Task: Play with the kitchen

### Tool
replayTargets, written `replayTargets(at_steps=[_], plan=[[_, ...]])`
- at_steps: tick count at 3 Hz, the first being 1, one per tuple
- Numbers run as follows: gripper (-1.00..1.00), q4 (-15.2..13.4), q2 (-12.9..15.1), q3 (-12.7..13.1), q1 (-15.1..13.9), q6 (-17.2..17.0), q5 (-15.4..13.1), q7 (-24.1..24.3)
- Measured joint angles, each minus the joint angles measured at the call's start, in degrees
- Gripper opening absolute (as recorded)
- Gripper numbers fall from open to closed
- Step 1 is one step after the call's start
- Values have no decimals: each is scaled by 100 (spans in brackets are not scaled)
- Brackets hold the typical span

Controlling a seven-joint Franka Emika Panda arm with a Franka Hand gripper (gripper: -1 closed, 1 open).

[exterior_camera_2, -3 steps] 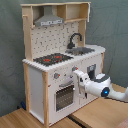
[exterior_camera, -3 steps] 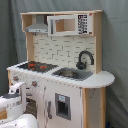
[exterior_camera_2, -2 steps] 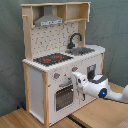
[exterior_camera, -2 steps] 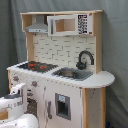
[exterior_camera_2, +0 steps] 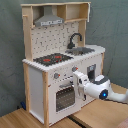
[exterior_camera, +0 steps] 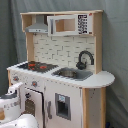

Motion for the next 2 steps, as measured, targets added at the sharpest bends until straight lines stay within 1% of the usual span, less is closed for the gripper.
replayTargets(at_steps=[2], plan=[[-100,-39,124,98,732,-986,0,0]])
